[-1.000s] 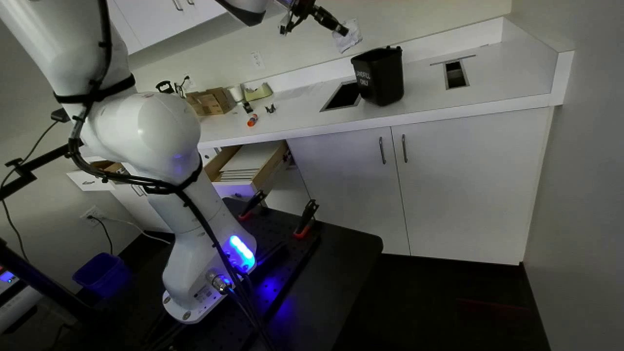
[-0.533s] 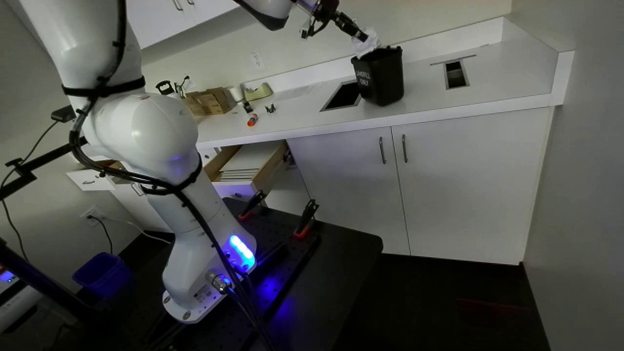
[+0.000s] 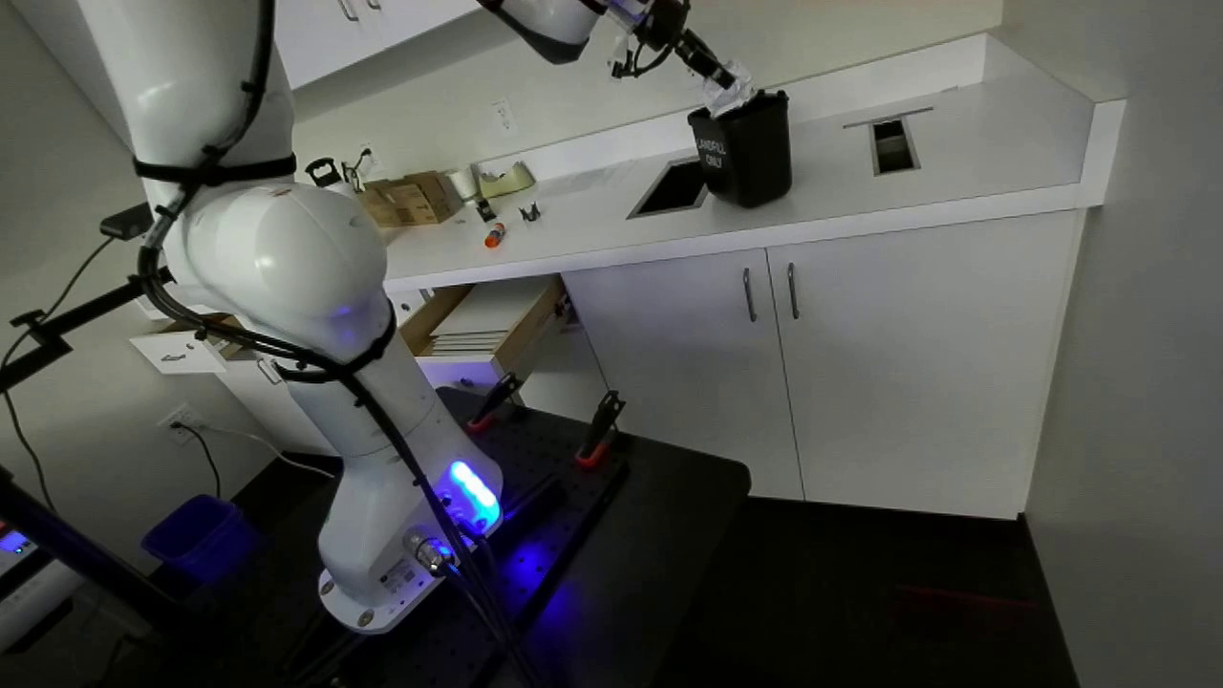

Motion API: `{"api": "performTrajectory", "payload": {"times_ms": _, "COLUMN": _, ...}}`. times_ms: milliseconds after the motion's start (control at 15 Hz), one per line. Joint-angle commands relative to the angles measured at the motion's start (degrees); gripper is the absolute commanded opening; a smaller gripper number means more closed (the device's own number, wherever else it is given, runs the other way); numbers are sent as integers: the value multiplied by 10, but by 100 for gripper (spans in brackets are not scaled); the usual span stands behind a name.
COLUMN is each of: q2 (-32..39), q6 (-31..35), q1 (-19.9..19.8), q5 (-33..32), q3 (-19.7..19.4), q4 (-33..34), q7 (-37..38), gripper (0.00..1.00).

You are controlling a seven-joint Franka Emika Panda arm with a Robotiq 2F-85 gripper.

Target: Put the white paper in the black bin then put the orange object in the open drawer then close the drawer

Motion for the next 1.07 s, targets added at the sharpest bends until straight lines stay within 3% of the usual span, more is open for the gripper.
{"api": "performTrajectory", "payload": {"times_ms": 0, "q2": -3, "q6": -5, "q1": 10, "q5": 25, "q3": -6, "q4": 9, "q7": -23, "gripper": 51}}
{"api": "performTrajectory", "payload": {"times_ms": 400, "q2": -36, "q6": -19, "q1": 27, "q5": 38, "q3": -3, "q4": -15, "q7": -16, "gripper": 96}}
{"api": "performTrajectory", "payload": {"times_ms": 600, "q2": -90, "q6": -23, "q1": 38, "q5": 46, "q3": 12, "q4": -57, "q7": -45, "gripper": 100}}
{"api": "performTrajectory", "payload": {"times_ms": 733, "q2": -120, "q6": -46, "q1": 42, "q5": 91, "q3": 37, "q4": -83, "q7": -134, "gripper": 100}}
{"api": "performTrajectory", "payload": {"times_ms": 1000, "q2": -161, "q6": -58, "q1": 72, "q5": 142, "q3": 81, "q4": -127, "q7": -233, "gripper": 100}}
